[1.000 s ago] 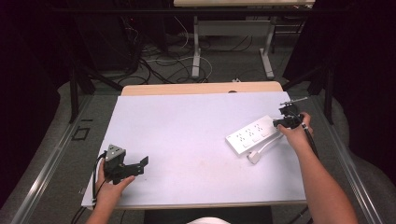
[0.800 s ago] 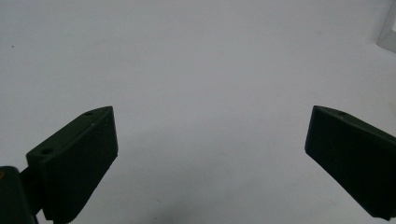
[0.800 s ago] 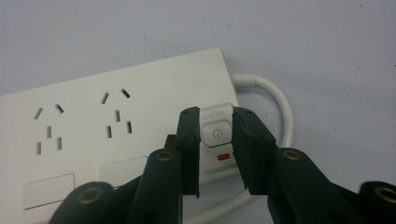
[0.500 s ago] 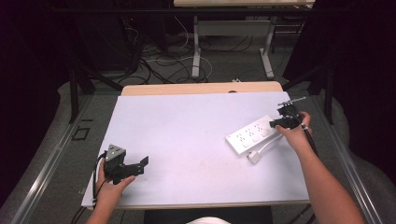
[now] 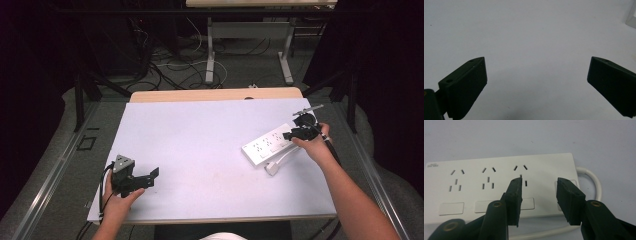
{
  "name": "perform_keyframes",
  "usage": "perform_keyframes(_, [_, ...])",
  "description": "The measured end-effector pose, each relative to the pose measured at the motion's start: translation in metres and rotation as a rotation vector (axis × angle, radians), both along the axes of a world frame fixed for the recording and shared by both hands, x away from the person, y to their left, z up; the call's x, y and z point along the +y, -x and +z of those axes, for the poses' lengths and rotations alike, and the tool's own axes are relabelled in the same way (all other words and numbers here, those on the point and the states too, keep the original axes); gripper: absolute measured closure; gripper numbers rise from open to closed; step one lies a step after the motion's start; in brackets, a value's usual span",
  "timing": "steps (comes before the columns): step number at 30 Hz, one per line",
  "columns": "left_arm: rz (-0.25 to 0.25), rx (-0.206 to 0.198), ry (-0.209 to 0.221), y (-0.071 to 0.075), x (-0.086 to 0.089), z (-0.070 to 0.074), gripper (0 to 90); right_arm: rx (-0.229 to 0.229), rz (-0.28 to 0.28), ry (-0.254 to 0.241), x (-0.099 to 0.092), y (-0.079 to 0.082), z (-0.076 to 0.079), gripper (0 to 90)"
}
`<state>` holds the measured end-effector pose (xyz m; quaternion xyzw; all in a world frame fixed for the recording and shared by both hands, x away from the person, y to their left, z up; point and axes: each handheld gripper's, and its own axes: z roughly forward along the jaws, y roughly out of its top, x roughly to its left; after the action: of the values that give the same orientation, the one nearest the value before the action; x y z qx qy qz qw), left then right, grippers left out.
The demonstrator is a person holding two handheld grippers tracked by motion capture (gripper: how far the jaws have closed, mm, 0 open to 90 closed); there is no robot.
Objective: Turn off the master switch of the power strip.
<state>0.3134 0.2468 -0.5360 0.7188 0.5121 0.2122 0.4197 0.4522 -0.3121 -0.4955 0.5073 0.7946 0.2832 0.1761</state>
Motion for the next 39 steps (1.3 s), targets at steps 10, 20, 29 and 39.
perform_keyframes(10, [-0.001,0.0,-0.001,0.0,0.0,0.0,2.6,-0.027,0.019,0.002,0.002,0.006,0.004,43.5])
perform_keyframes(20, [-0.002,0.0,-0.001,0.0,0.0,0.0,2.6,-0.022,0.04,-0.032,0.007,0.018,0.012,26.6])
perform_keyframes(29, [-0.001,0.0,-0.001,0.0,0.0,0.0,2.6,-0.034,0.021,-0.05,0.015,0.027,0.014,0.0])
perform_keyframes(39, [-0.002,-0.001,0.0,0.001,0.0,0.001,2.6,-0.067,0.041,-0.06,0.024,0.041,0.017,0.0])
